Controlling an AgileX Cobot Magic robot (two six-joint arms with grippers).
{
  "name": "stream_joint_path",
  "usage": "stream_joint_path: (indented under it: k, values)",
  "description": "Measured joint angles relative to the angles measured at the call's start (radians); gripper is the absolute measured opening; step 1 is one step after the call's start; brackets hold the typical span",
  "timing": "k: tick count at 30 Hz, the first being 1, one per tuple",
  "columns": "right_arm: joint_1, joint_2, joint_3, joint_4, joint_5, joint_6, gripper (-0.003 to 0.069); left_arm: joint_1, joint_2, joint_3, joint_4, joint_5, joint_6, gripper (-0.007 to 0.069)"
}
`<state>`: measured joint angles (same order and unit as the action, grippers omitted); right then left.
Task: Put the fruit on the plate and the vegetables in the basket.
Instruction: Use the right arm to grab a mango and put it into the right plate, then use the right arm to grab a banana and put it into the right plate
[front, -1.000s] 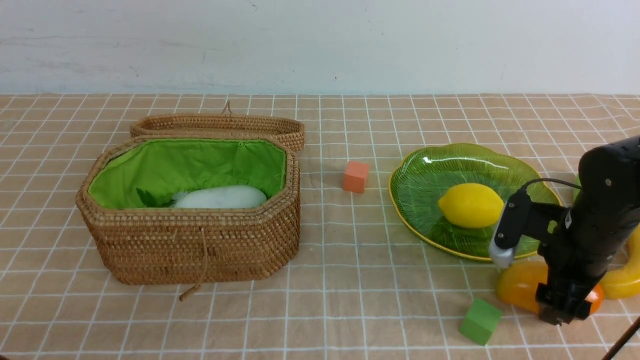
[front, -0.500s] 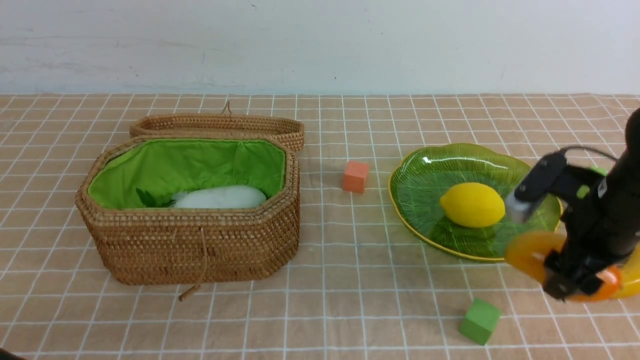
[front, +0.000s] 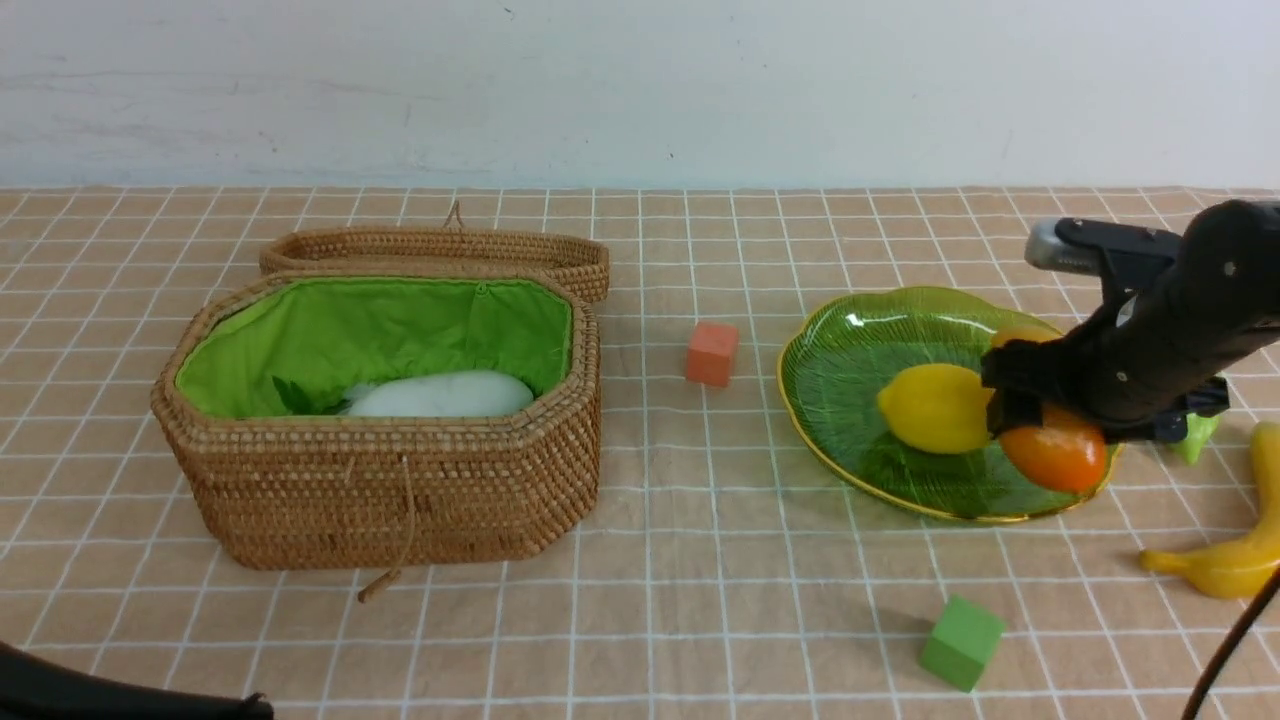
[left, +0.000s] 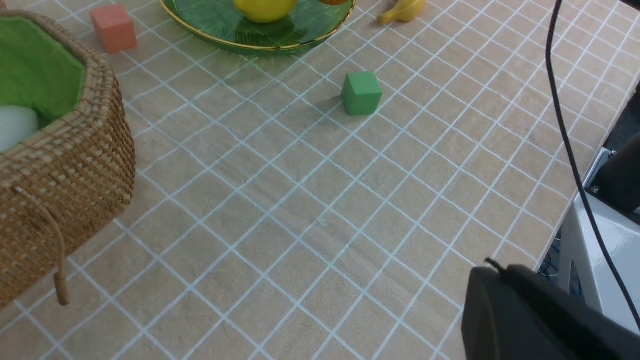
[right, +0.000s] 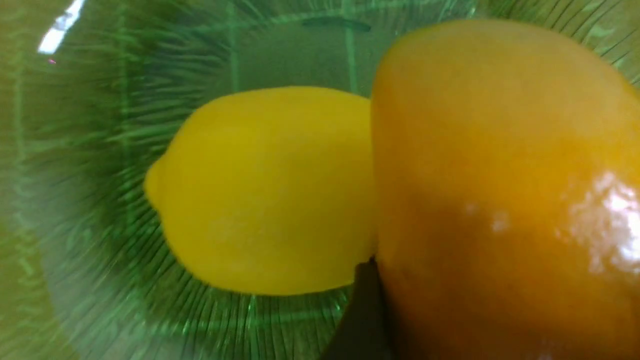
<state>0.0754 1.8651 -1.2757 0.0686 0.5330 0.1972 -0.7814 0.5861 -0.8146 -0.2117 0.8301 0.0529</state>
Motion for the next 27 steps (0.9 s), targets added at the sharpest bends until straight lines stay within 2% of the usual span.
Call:
stream_joint_path:
  k: [6,10,13,17,20,21,23,27]
  values:
    - [-0.004,-0.013,-0.006,-0.026,-0.027,0.058,0.0608,0.0,0.0,0.0,-0.005,0.0,0.0,-0.0013]
    - [-0.015,-0.072,-0.023,-0.056,0.023,0.061,0.0672,0.0,0.0,0.0,-0.005,-0.001,0.0,-0.0013]
    - [-0.037,-0.119,-0.038,-0.088,0.081,0.064,0.0679,0.0,0.0,0.0,-0.005,-0.011,0.0,-0.0013]
    - [-0.088,-0.164,-0.045,-0.105,0.136,0.064,0.0638,0.0,0.0,0.0,-0.005,-0.04,0.001,-0.0013]
    - [-0.105,-0.165,-0.045,-0.053,0.13,0.022,0.0545,0.0,0.0,0.0,-0.004,-0.067,0.001,-0.0013]
    - [-0.105,-0.165,-0.045,-0.051,0.13,0.018,0.0545,0.0,0.0,0.0,-0.004,-0.067,0.001,-0.0013]
    - [-0.12,-0.161,-0.045,-0.043,0.141,0.007,0.0489,0.0,0.0,0.0,-0.004,-0.081,0.001,-0.0013]
    - [-0.21,-0.134,-0.045,-0.043,0.217,0.04,0.0473,0.0,0.0,0.0,-0.003,-0.081,0.002,-0.0013]
